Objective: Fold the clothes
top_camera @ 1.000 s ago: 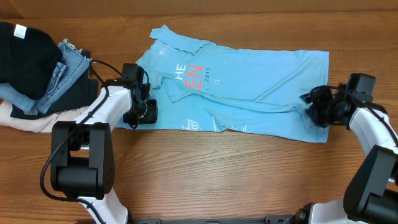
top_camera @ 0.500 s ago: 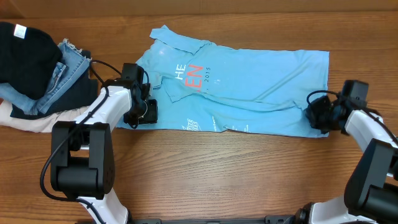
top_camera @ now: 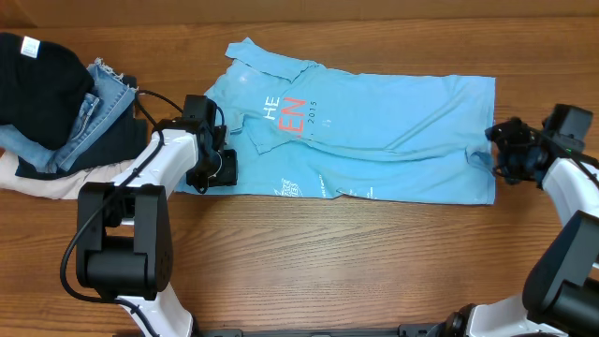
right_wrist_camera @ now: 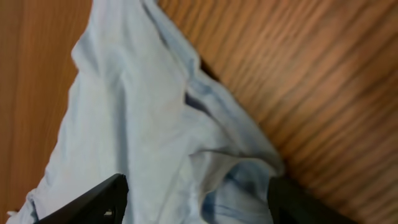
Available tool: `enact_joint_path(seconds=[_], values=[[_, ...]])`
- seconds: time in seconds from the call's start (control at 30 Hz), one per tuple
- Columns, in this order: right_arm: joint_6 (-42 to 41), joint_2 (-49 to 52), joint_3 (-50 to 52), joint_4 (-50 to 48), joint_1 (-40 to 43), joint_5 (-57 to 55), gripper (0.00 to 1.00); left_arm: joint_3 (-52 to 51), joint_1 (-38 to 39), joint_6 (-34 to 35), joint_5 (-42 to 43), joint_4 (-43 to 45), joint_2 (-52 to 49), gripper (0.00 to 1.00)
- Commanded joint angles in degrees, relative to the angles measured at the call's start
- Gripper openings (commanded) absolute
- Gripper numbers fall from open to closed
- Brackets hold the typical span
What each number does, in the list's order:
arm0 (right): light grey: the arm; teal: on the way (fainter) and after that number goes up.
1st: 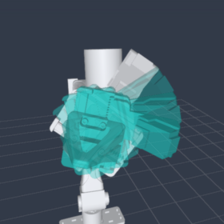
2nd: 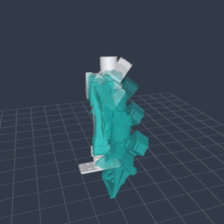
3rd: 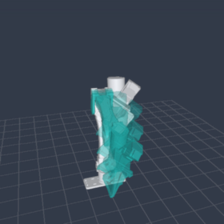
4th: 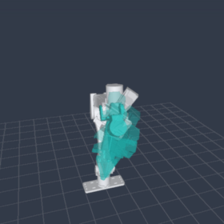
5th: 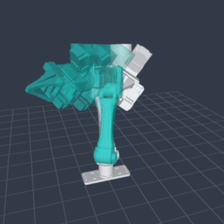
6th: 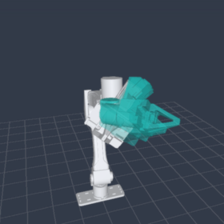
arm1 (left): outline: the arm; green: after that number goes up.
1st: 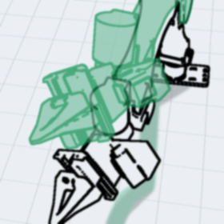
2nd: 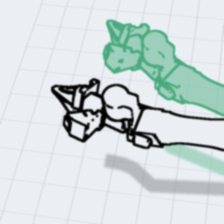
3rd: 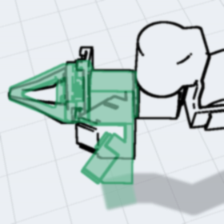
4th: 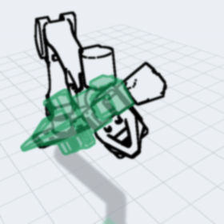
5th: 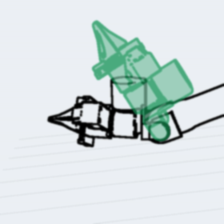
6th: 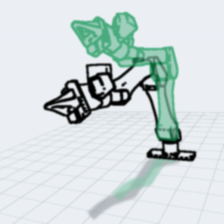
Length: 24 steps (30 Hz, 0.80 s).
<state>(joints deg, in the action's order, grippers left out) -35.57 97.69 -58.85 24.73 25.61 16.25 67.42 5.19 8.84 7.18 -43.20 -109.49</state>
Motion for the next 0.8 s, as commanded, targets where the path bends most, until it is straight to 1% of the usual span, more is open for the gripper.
enact_joint_path(seconds=[0.0, 0.03, 0.1, 0.13, 0.17, 0.2, 0.23, 0.37, 0.47, 0.53, 0.6, 0.67, 0.7, 0.77], values=[[4.94, 0.26, -1.25, 0.74, 0.39, 9.16, 0.70, -3.19, -0.37, 0.59, -0.11, 0.20, -3.65, 0.44], [6.16, 0.26, -1.25, 0.92, 0.07, 13.29, 0.66, -3.19, -0.37, 0.59, -0.11, 0.20, -3.65, 0.44], [8.72, 0.26, -1.25, 1.09, -1.29, 21.75, 0.52, -3.19, -0.37, 0.59, -0.11, 0.22, -3.65, 0.44], [10.25, 0.26, -1.25, 1.33, -2.73, 25.83, 0.41, -3.19, -0.37, 0.57, -0.09, 0.20, -3.65, 0.44], [10.56, 0.26, -1.25, 2.64, -5.38, 27.56, 0.29, -3.19, -0.37, 0.57, -0.09, 0.20, -3.65, 0.45], [10.56, 0.28, -1.22, 4.55, -8.31, 26.56, 0.13, -3.19, -0.37, 0.59, -0.09, 0.20, -3.65, 0.45], [10.54, 0.39, -1.22, 6.16, -11.08, 24.24, 0.04, -3.19, -0.37, 0.59, -0.07, 0.20, -3.65, 0.45], [10.29, 1.57, -1.11, 10.45, -22.77, 10.78, 0.04, -3.19, -0.37, 0.59, -0.04, -0.07, -3.65, 0.47], [9.62, 4.63, -1.11, 9.25, -29.31, 8.07, 0.04, -3.19, -0.37, 0.59, -0.09, -0.39, -3.65, 0.46], [7.04, 7.45, -1.11, 7.04, -31.74, 6.27, 0.04, -3.19, -0.37, 0.59, -0.09, -0.96, -3.65, 0.46], [6.40, 10.14, -1.11, 2.89, -32.52, 6.49, 0.04, -3.19, -0.37, 0.57, -0.11, -1.55, -3.65, 0.46], [6.43, 10.71, -1.14, -4.52, -32.24, 6.51, 0.04, -3.19, -0.37, 0.59, -0.11, -1.75, -3.65, 0.47], [6.40, 10.54, -1.31, -9.22, -31.58, 7.56, 0.04, -3.19, -0.37, 0.59, -0.09, -1.81, -3.65, 0.47], [6.32, 10.54, -2.05, -14.99, -29.88, 12.28, 0.04, -3.19, -0.37, 0.57, -0.09, -1.84, -3.65, 0.47]])
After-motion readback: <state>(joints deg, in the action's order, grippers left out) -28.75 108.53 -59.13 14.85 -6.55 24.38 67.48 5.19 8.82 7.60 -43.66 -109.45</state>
